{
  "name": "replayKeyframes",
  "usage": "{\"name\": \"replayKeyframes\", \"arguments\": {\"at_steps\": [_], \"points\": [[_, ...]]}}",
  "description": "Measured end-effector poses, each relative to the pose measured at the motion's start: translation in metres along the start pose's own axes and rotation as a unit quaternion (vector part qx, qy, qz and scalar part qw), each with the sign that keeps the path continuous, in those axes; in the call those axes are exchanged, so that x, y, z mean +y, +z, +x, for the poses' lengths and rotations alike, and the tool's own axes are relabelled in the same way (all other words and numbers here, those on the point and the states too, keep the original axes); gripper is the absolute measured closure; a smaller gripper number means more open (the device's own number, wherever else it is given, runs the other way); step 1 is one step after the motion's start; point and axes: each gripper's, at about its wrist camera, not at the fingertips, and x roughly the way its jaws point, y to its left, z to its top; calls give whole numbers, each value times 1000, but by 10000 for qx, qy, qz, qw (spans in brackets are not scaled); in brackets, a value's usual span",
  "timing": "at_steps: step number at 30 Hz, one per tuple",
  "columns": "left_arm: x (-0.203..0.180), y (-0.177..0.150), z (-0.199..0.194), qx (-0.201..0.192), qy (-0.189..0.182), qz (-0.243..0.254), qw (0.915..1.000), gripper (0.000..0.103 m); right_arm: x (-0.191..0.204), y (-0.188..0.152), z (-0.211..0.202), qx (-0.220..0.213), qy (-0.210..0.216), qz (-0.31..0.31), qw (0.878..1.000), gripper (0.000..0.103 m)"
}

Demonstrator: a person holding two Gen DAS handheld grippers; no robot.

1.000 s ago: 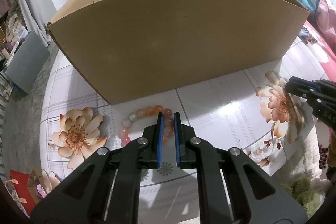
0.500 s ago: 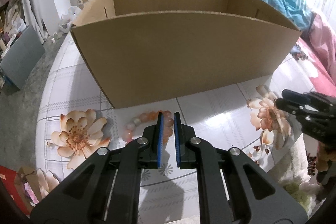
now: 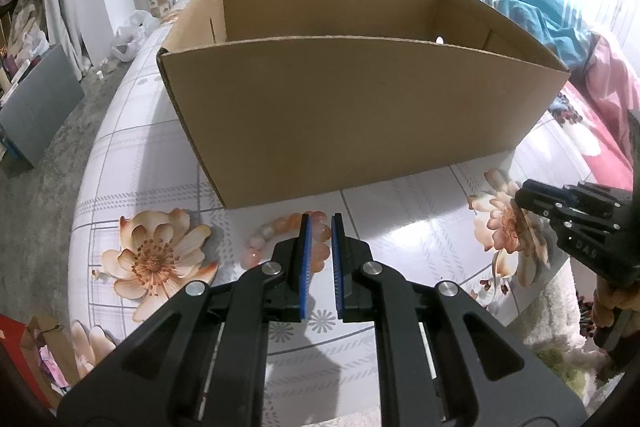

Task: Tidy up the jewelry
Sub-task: 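Lift the pink bracelet with the left tool and the charm with the right tool, then carry both items over the box and open both tools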

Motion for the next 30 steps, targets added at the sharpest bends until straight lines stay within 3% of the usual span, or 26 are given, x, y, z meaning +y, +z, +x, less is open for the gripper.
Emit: {"name": "replayKeyframes", "arguments": {"at_steps": [14,24,30], "points": [[12,0,-22,-212,19,-70,9997,94,-3,2,-11,-123,142,139,9997,95],[32,11,-73,-597,-598,-406,9956,94,-11,21,-54,-644,686,435,9946,95],[27,36,-113,-1077,-1207,-444,9858,94,-18,53,-81,-1067,1121,460,9869,95]]}}
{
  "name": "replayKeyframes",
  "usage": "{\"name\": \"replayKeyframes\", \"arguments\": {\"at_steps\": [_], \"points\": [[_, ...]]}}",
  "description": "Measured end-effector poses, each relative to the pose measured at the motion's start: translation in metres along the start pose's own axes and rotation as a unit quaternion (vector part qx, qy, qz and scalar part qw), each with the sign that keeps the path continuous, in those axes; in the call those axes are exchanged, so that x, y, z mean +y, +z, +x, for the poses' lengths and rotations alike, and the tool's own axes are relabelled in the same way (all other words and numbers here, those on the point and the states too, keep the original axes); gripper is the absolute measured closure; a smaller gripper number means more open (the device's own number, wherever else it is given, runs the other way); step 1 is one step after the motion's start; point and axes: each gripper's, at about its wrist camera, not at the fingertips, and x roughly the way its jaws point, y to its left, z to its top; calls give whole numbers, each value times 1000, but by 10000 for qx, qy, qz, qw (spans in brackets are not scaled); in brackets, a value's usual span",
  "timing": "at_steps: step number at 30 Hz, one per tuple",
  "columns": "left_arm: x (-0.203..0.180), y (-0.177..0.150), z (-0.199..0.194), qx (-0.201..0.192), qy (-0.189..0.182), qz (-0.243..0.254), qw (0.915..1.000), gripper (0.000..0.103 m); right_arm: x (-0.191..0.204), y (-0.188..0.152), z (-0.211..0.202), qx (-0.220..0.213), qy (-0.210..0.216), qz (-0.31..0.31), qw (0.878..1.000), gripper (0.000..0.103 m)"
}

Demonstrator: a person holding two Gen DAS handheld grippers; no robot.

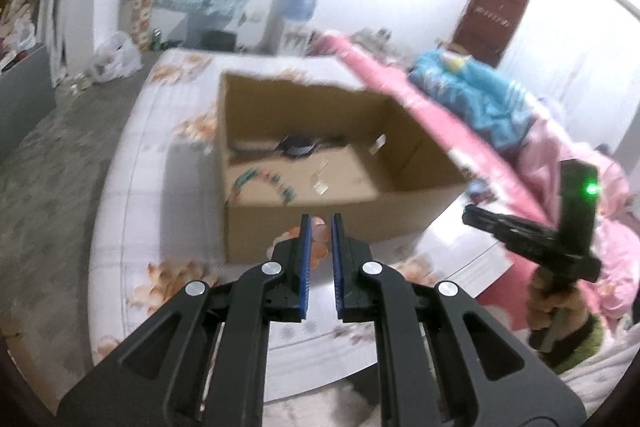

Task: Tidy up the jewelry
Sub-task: 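Carry both items over the box and open both tools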

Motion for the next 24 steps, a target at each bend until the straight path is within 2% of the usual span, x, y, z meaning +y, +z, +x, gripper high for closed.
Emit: {"name": "replayKeyframes", "arguments": {"at_steps": [5,8,10,13,15,20,24], "points": [[-21,36,6,-164,-455,127,9988,94,4,45,-5,-251,245,-333,9988,95],[-36,60,25,-170,-696,243,9971,94,4,74,9,-136,416,-510,9977,95],[-42,69,40,-80,-764,272,9967,94,-1,93,28,89,401,-627,9972,95],[-47,79,76,246,-885,239,9955,94,-9,112,57,509,490,-634,9955,95],[-47,81,110,596,-881,190,9941,94,-15,123,80,839,513,-642,9931,95],[-37,74,171,1380,-742,40,9876,94,-21,133,124,1382,252,-773,9871,95],[-31,64,203,1870,-580,-46,9806,94,-20,136,145,1512,-144,-976,9836,95]]}}
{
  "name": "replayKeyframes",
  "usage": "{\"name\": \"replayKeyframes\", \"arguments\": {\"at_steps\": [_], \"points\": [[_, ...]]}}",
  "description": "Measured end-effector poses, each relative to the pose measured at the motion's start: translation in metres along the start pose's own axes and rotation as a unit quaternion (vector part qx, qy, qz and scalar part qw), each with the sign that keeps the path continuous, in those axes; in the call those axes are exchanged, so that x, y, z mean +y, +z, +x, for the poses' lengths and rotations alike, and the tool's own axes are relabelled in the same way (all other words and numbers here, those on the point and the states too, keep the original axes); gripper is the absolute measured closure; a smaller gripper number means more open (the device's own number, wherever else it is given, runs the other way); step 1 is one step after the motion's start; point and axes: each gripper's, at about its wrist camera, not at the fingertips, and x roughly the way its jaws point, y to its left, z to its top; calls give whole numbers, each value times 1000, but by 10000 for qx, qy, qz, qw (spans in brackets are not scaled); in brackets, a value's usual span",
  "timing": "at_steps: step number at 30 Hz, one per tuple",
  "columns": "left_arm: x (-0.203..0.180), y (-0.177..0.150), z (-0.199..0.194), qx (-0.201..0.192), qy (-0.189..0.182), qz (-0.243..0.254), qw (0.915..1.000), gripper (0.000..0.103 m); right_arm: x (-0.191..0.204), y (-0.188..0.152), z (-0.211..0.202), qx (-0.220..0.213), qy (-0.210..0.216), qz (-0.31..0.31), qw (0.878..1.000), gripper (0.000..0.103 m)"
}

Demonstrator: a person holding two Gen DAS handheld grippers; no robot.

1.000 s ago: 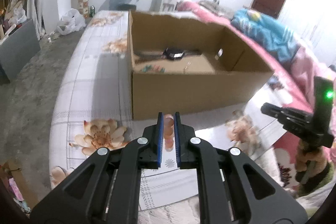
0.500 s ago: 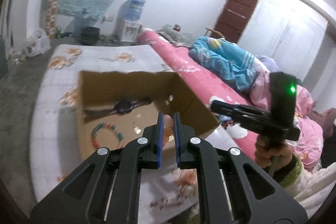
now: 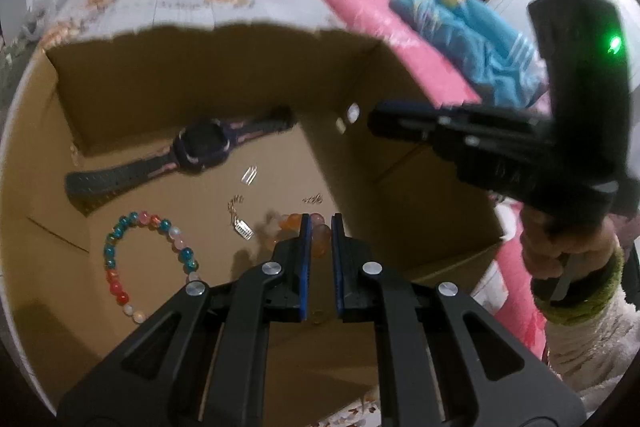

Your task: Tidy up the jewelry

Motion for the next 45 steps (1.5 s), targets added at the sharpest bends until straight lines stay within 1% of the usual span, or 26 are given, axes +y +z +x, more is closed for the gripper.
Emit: {"name": "replayKeyframes", "arguments": {"at_steps": [4,6,7,8,9,10,11,12,16,18,19,20,21,22,24,26,27,29,30,33,34,37,41,45], "points": [[2,0,19,289,57,40,9996,94,3,1,12,20,-346,-96,9994,95],[1,-1,19,322,57,114,9994,92,5,1,15,16,-523,-135,9985,94],[-1,-1,18,295,148,176,9993,90,4,1,15,13,-536,-119,9985,94],[-2,-1,18,278,244,217,9991,79,5,0,12,-54,-521,-96,9986,93],[-3,-2,17,252,327,255,9988,72,5,-1,9,-115,-557,-69,9984,90],[-4,-2,15,218,369,273,9987,70,4,-1,7,-178,-612,-45,9980,82],[-5,1,14,160,442,300,9984,69,2,-2,4,-268,-638,2,9976,77],[-5,0,12,120,492,320,9982,65,1,-2,1,-341,-629,60,9974,76],[-11,-1,-6,-201,622,355,9972,57,-1,-10,-17,-655,-500,380,9959,76],[-13,-4,-20,-368,681,373,9963,49,1,-16,-30,-865,-376,524,9942,74],[-14,-5,-27,-469,714,374,9956,47,3,-19,-36,-966,-324,581,9931,70],[-16,-8,-36,-604,754,379,9946,42,5,-24,-45,-1111,-247,641,9914,65],[-17,-10,-45,-715,793,380,9936,37,8,-27,-51,-1191,-209,677,9903,63],[-19,-12,-51,-789,825,368,9928,35,11,-30,-56,-1267,-169,715,9892,61],[-19,-19,-70,-1017,949,274,9899,25,18,-37,-68,-1411,-66,763,9870,58],[-18,-25,-85,-1207,1108,150,9864,18,25,-45,-79,-1545,11,812,9847,52],[-17,-30,-95,-1317,1232,84,9836,17,28,-48,-84,-1596,16,830,9837,50],[-15,-38,-108,-1435,1451,-3,9789,14,34,-55,-94,-1708,13,851,9816,43],[-14,-43,-115,-1493,1583,-51,9760,13,38,-59,-100,-1762,11,846,9807,41],[-12,-53,-132,-1657,1772,-130,9700,12,50,-69,-110,-1838,27,803,9797,33],[-11,-56,-138,-1711,1906,-175,9665,12,54,-73,-113,-1850,13,797,9795,30],[-10,-64,-149,-1800,2113,-246,9604,11,61,-81,-118,-1866,-7,792,9792,27],[-9,-71,-154,-1821,2303,-325,9554,9,68,-93,-120,-1812,-57,833,9799,22],[-11,-78,-156,-1883,2612,-328,9462,9,73,-103,-121,-1738,-169,848,9810,18]]}}
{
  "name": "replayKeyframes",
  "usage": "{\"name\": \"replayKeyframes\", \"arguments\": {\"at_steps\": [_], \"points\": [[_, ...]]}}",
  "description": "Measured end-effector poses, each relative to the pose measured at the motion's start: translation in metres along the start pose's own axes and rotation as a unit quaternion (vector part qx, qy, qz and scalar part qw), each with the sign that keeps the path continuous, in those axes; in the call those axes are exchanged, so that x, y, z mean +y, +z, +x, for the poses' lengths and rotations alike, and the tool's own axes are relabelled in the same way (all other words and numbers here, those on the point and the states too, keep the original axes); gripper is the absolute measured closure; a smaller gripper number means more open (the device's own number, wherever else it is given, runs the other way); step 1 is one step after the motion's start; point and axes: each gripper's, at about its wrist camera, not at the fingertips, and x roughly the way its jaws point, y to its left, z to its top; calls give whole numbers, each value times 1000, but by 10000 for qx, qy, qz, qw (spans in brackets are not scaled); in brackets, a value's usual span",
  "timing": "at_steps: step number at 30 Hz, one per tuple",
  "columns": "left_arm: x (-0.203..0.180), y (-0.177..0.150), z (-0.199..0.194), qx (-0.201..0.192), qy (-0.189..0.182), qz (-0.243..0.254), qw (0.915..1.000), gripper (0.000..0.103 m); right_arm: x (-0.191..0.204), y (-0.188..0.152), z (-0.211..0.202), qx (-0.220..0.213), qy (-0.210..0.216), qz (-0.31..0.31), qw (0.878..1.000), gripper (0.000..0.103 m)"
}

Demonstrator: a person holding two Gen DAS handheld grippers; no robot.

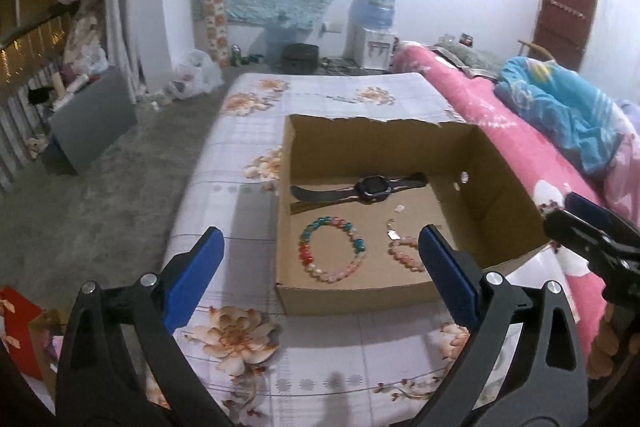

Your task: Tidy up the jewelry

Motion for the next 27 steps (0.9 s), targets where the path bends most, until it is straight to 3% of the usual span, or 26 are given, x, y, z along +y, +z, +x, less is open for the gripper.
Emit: {"name": "replayKeyframes", "arguments": {"at_steps": [4,10,14,24,27], "points": [[-3,-5,-1,-47,338,125,9993,9,2,-10,0,99,-141,-14,9999,15],[-2,-8,-3,-189,220,-1,9996,9,5,-21,4,260,-355,-21,9990,15],[-4,-12,1,-141,393,-52,9991,9,6,-26,5,366,-450,23,9983,13],[-13,-35,22,566,559,-137,9967,9,-7,-53,15,899,-672,284,9933,9],[-12,-42,38,955,598,-340,9930,9,-12,-58,29,1159,-825,379,9891,9]]}}
